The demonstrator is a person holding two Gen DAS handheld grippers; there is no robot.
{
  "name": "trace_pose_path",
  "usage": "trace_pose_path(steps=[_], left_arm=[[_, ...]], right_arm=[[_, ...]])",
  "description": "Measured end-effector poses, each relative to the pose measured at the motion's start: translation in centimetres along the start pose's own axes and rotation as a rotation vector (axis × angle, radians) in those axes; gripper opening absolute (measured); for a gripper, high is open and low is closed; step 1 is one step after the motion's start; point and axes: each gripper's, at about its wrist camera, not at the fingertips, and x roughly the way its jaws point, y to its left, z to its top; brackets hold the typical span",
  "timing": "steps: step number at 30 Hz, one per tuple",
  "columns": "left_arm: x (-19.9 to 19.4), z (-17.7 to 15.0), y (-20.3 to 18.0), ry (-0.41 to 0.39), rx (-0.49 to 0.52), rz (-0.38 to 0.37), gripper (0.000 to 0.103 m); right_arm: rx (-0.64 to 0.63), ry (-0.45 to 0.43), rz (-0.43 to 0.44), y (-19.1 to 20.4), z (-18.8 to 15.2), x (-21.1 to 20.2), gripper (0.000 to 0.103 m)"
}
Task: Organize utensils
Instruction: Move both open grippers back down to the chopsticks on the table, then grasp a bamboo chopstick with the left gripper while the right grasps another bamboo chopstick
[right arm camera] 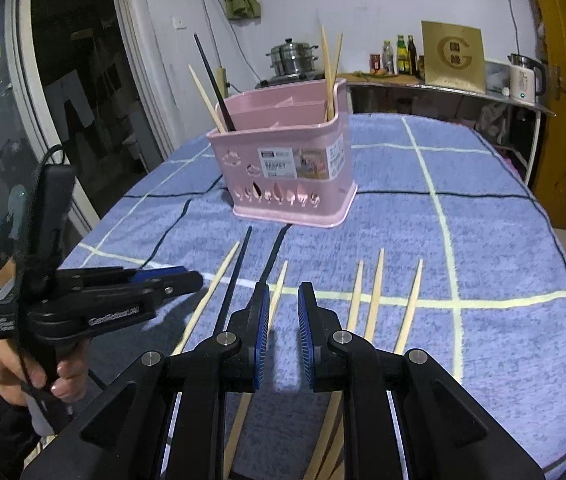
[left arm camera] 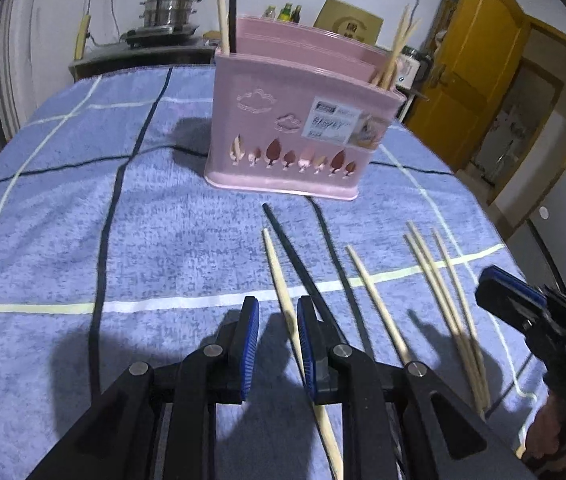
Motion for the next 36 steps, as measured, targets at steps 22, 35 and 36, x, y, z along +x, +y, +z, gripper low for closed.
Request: trace_pose_path(steps=[22,35,36], left_arm=[[1.4,1.2,1.8,0.032,0.121,0.102,0.009],[3.1,3.7,2.0,0.068,0.117,0.129,0.01],[3.2,3.9,1.8,0.066,0.124,0.137,0.01]], right_arm=[[-0.04,0.165,-0.008,0.9,0.3,5.6,0.015],[-0.036,0.229,-0.067,0.4,1.8,9.1,0.015],[-0.04,0.23,-0.072,0.5,1.9,9.3,0.014]])
